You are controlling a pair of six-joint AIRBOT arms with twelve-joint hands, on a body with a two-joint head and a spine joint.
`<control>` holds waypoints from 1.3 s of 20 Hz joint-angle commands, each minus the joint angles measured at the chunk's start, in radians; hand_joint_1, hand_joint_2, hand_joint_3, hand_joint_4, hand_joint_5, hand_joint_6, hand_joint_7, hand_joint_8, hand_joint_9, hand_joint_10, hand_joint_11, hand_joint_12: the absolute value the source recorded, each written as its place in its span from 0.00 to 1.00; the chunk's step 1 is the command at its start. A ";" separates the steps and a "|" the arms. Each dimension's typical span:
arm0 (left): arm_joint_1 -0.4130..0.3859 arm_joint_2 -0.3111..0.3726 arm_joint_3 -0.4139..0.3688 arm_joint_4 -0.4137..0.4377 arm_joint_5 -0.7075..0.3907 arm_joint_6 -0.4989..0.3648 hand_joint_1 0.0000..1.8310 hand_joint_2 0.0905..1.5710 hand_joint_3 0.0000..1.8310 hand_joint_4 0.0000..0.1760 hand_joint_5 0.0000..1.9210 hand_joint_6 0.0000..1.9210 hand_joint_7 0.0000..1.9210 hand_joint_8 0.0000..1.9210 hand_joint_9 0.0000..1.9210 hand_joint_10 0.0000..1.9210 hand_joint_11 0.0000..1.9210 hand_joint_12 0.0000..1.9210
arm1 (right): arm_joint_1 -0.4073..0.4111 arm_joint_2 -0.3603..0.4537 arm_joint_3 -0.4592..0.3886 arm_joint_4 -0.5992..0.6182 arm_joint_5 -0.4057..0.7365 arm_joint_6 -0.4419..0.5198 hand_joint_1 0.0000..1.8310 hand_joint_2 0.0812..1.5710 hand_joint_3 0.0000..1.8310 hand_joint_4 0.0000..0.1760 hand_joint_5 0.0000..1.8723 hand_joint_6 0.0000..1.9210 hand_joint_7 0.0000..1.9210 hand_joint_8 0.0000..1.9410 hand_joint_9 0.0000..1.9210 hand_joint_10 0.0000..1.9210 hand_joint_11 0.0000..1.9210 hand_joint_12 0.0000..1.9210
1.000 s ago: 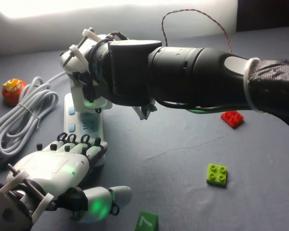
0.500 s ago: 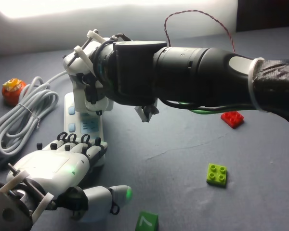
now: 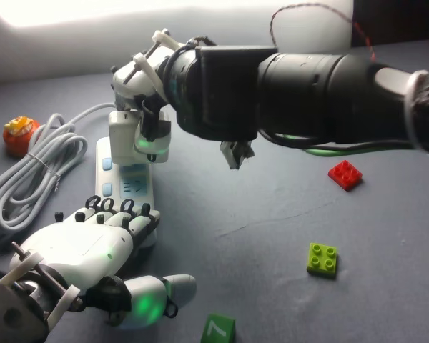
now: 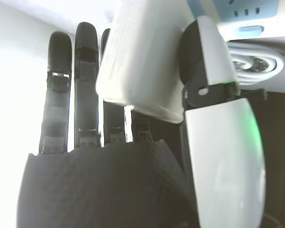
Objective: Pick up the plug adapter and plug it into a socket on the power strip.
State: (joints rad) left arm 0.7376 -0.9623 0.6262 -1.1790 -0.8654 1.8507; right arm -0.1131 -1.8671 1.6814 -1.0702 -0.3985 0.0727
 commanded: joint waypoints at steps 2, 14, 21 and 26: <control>-0.007 -0.004 0.003 0.029 -0.025 -0.005 0.00 0.75 0.00 0.00 0.04 0.00 0.06 0.00 0.06 0.00 0.00 0.08 | 0.027 0.020 -0.030 -0.038 0.035 -0.015 0.48 0.67 0.00 0.00 0.22 0.00 0.27 0.00 0.27 0.00 0.04 0.51; -0.072 0.024 0.012 0.029 0.009 -0.013 0.00 0.76 0.00 0.00 0.05 0.00 0.06 0.00 0.07 0.00 0.00 0.12 | 0.105 0.265 -0.318 -0.038 0.003 -0.077 0.38 0.63 0.00 0.00 0.08 0.00 0.10 0.00 0.11 0.00 0.00 0.33; -0.158 0.091 0.032 0.029 0.097 -0.007 0.00 0.76 0.00 0.00 0.07 0.00 0.12 0.01 0.13 0.01 0.00 0.24 | 0.083 0.635 -0.635 -0.044 0.145 -0.119 0.38 0.61 0.00 0.00 0.05 0.00 0.07 0.00 0.08 0.00 0.00 0.26; -0.240 0.165 0.043 0.029 0.211 0.039 0.00 0.77 0.00 0.00 0.17 0.01 0.25 0.01 0.22 0.02 0.00 0.37 | 0.048 0.785 -0.761 -0.038 0.182 -0.167 0.38 0.61 0.00 0.00 0.07 0.01 0.10 0.01 0.11 0.01 0.00 0.30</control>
State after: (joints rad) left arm 0.5007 -0.7998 0.6666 -1.1934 -0.6132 1.8904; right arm -0.0742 -1.0843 0.9180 -1.0779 -0.2749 -0.0914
